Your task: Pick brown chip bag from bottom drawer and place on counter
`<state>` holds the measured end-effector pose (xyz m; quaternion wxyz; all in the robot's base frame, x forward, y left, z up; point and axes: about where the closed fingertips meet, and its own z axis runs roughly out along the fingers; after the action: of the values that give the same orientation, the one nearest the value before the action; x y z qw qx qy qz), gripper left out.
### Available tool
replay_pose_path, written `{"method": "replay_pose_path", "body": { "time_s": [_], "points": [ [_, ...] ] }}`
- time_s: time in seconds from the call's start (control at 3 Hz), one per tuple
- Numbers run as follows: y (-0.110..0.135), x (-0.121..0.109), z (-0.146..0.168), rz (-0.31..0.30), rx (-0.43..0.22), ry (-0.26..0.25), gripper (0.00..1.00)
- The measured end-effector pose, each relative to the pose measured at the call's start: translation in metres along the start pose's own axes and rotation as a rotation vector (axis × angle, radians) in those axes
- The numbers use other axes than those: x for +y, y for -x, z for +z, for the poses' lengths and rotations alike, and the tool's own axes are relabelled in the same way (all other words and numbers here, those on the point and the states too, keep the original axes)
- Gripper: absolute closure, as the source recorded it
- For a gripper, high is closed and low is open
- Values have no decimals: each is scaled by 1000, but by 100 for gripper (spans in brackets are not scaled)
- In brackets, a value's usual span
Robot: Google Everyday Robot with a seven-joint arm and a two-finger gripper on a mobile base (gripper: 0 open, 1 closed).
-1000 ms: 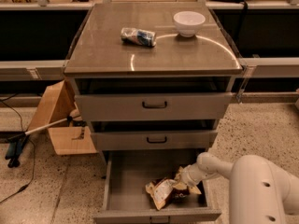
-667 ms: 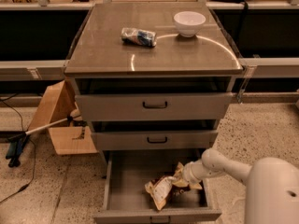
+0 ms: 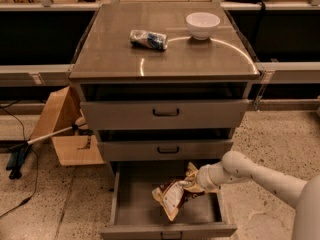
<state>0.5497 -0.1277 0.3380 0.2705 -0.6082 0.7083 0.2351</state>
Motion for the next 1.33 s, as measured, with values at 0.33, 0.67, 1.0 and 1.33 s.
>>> {"method": "replay_pose_path", "body": {
  "time_s": [0.33, 0.67, 1.0, 1.33],
  "points": [
    [32, -4, -17, -56, 14, -10, 100],
    [61, -12, -37, -107, 21, -16, 100],
    [81, -17, -55, -136, 16, -33, 100],
    [90, -12, -61, -144, 1, -26, 100]
  ]
}}
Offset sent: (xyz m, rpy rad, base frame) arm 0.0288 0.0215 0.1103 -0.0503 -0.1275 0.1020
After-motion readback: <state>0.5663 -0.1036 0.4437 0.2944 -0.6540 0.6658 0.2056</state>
